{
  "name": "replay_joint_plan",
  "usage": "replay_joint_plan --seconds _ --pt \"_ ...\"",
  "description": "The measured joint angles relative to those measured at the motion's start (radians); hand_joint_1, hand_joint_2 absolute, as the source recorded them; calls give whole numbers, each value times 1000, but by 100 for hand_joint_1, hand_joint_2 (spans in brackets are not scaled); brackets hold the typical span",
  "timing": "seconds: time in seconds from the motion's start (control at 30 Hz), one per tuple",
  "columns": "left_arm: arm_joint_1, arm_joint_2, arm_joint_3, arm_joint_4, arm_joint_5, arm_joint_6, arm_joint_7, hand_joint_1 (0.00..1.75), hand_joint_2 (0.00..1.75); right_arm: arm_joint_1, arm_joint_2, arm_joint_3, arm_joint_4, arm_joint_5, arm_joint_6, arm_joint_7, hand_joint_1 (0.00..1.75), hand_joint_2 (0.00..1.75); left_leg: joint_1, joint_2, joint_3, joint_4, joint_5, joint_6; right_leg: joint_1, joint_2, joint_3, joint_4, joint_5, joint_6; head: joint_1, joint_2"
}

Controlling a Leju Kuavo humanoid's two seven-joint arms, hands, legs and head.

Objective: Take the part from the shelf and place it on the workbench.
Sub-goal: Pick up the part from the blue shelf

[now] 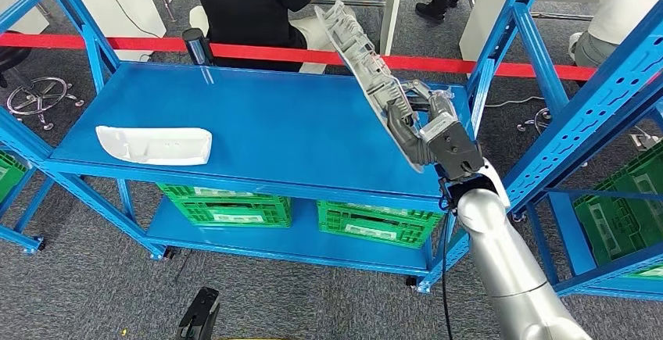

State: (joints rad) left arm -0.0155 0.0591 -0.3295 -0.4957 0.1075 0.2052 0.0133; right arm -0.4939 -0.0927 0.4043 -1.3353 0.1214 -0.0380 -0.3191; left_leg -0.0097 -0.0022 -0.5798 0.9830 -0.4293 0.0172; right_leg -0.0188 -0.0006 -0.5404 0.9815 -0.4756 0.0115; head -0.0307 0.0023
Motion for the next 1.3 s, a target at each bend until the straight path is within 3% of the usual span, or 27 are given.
replay_joint_plan --seconds 0.33,0.7,0.9,1.07,1.3 --pt "5 -1 0 1 7 0 -15 0 0 33 8 2 -147 -21 -4 -34 175 175 0 0 0 0 0 0 0 0 -1 0 0 0 0 0" --pt "6 -1 0 2 8 0 -15 0 0 51 10 2 -204 -35 -1 -52 175 175 0 0 0 0 0 0 0 0 -1 0 0 0 0 0" --pt "13 -1 -1 4 8 1 -20 0 0 96 14 7 -322 -56 19 -77 175 175 0 0 -1 0 0 0 0 0 -2 0 0 0 0 0" --pt "17 -1 -5 6 20 2 -31 0 0 141 22 10 -433 -152 37 -107 175 175 0 0 -1 0 -1 -1 0 0 -2 0 0 0 0 0" --pt "21 -1 -5 25 73 14 -63 0 0 172 22 7 -509 -355 152 -119 175 175 0 0 -1 0 0 -1 0 0 -1 0 0 0 0 0"
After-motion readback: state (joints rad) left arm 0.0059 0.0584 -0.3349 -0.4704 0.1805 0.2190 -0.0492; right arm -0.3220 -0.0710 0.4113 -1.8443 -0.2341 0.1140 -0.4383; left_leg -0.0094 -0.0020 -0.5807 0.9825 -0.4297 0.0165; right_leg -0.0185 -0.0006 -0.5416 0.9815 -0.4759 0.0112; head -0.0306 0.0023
